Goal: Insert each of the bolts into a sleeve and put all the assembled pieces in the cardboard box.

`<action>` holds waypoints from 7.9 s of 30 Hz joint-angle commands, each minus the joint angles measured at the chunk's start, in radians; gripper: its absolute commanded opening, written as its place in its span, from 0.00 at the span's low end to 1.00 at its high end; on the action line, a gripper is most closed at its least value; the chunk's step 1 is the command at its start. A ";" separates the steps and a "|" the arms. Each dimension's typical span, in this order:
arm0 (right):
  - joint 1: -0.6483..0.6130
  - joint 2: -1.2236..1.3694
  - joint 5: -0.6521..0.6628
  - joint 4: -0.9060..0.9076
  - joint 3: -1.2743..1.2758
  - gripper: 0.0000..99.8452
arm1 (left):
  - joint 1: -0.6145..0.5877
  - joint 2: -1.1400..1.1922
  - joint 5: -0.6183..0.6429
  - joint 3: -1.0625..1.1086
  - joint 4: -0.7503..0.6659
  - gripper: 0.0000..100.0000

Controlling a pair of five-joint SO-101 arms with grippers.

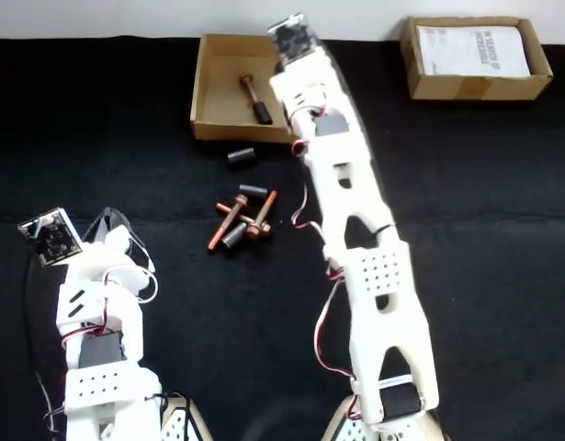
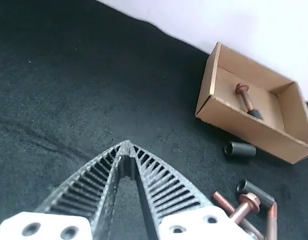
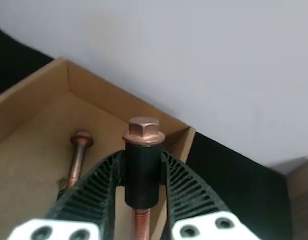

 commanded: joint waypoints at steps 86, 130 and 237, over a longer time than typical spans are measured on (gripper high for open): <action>-0.243 0.027 0.365 1.193 -0.288 0.15 | -0.047 -0.239 0.000 0.025 0.269 0.01; -0.199 -0.452 0.273 1.365 -0.653 0.01 | -0.035 -0.295 0.003 0.027 0.425 0.01; 0.806 -2.824 0.249 0.582 2.468 0.01 | 0.460 2.087 -0.549 -2.272 1.433 0.01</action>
